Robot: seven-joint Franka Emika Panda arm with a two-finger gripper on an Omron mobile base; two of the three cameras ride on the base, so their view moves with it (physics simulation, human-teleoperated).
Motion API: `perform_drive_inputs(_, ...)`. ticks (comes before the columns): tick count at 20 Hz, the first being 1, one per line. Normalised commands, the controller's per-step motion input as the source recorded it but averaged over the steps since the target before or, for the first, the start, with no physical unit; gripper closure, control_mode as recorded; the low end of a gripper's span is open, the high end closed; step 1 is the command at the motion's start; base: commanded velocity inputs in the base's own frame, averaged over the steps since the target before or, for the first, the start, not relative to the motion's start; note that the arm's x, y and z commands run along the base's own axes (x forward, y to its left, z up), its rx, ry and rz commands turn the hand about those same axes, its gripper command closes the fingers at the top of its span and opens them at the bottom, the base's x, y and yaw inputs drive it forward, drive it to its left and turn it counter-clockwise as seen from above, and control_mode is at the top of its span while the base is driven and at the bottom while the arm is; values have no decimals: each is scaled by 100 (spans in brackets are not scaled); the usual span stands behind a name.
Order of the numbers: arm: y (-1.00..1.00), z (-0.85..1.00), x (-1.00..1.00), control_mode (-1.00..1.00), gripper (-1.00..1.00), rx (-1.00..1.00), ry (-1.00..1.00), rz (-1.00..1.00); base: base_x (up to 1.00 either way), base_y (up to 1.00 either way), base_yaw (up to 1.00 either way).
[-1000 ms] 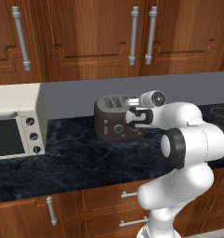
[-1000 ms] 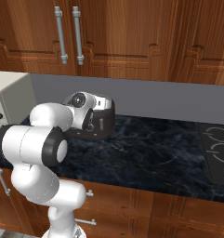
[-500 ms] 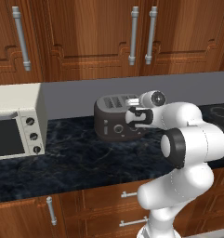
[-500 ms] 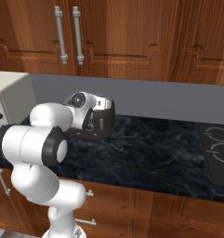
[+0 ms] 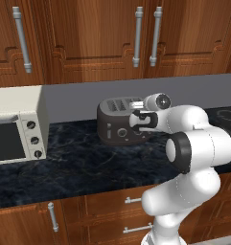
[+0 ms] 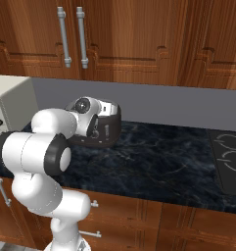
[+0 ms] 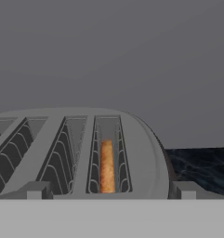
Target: Start the toaster. Once the lever pops up, take the bread to the plate on the dining counter.
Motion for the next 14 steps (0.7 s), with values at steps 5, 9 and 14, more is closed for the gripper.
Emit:
perform_drive_inputs(5,0,0,0,-100,-100,0,0,0,0,0,0)
perform_drive_inputs(9,0,0,0,-100,-100,0,0,0,0,0,0)
perform_drive_inputs(14,0,0,0,-100,-100,0,0,0,0,0,0)
